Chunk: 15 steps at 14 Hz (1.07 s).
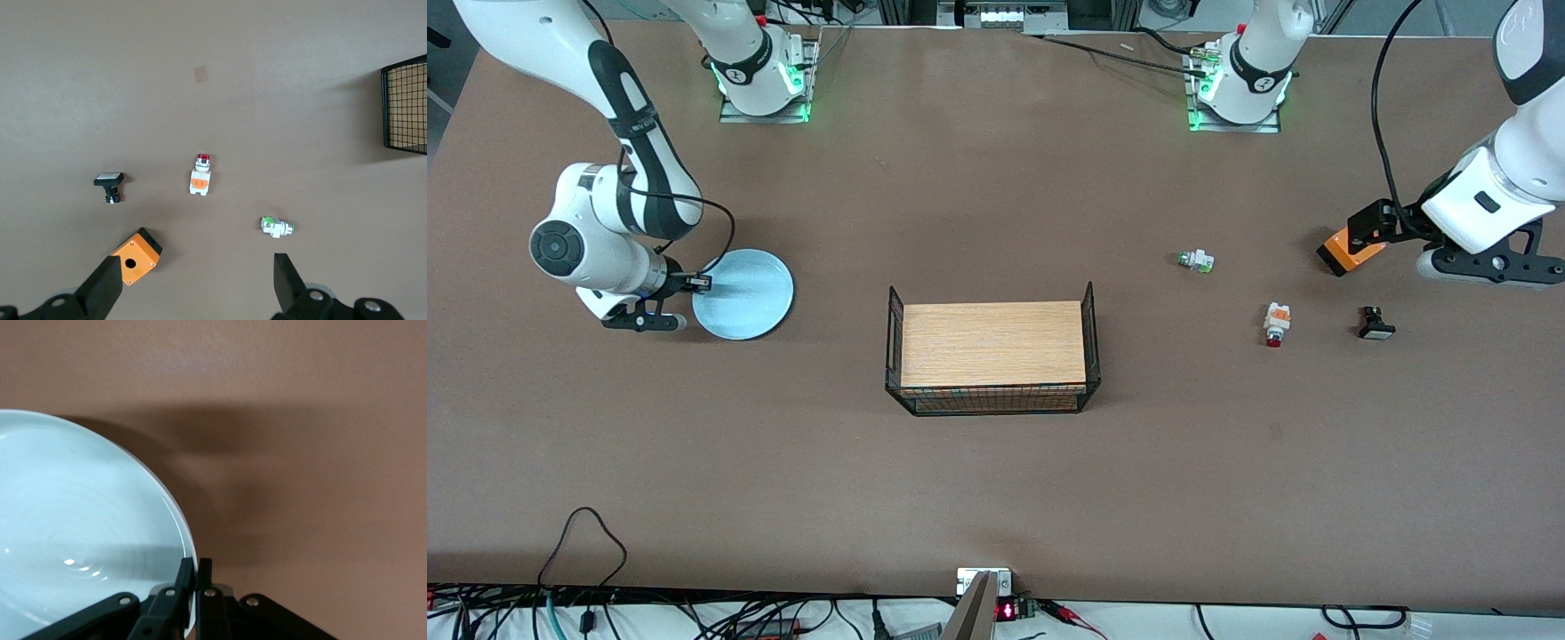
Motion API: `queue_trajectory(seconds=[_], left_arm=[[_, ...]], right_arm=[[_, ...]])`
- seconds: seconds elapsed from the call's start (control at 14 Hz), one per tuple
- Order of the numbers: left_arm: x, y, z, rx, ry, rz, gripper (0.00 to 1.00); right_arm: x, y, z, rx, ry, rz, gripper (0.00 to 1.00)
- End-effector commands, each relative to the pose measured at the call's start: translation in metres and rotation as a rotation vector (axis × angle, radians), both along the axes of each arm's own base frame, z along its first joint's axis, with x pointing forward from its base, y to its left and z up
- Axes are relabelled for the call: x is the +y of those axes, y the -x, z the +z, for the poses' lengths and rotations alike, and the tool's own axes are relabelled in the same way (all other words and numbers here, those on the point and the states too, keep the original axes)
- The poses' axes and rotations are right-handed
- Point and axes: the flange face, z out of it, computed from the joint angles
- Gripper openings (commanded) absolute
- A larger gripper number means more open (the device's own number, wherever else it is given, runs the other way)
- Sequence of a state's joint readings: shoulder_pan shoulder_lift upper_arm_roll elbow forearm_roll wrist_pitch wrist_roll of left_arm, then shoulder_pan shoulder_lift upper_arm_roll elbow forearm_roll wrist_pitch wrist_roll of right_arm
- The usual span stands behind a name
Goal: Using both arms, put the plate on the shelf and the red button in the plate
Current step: 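Close the right gripper on the plate rim, then lift the plate with the right gripper toward the wire basket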
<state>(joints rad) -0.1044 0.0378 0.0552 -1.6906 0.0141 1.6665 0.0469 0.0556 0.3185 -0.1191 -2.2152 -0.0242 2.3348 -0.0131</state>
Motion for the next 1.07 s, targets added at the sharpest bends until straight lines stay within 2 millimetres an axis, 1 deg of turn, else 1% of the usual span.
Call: queue_trajectory(seconds=[0.0,0.14,0.29,0.43,0.57,0.64,0.71,0.86,1.0], left_arm=[[0.001,0.002,0.001,-0.005,-0.002,0.005,1.0],[0.001,0.002,0.001,-0.005,-0.004,0.005,1.0],[0.001,0.002,0.001,-0.005,-0.003,0.007,1.0],[0.001,0.002,0.001,-0.005,-0.004,0.006,1.0],[0.0,0.002,0.001,-0.005,-0.002,0.005,1.0],[0.001,0.002,0.001,-0.004,-0.003,0.007,1.0],[0.001,0.002,0.001,-0.004,-0.003,0.005,1.0],[0.001,0.002,0.001,-0.004,-0.003,0.005,1.0],[0.001,0.002,0.001,-0.004,-0.003,0.005,1.0]], right_arm=[[0.008,-0.013,0.057,-0.018,-0.018,-0.005,0.0],[0.014,-0.023,0.095,-0.02,-0.051,-0.024,0.0],[0.027,-0.035,0.137,-0.017,-0.108,-0.054,0.0],[0.033,-0.039,0.176,-0.003,-0.126,-0.146,0.0],[0.062,-0.044,0.216,0.039,-0.128,-0.25,0.0],[0.079,-0.045,0.233,0.059,-0.135,-0.322,0.0],[0.105,-0.045,0.251,0.08,-0.148,-0.401,0.0],[0.141,-0.043,0.274,0.11,-0.157,-0.541,0.0],[0.185,-0.04,0.295,0.124,-0.182,-0.658,0.0]])
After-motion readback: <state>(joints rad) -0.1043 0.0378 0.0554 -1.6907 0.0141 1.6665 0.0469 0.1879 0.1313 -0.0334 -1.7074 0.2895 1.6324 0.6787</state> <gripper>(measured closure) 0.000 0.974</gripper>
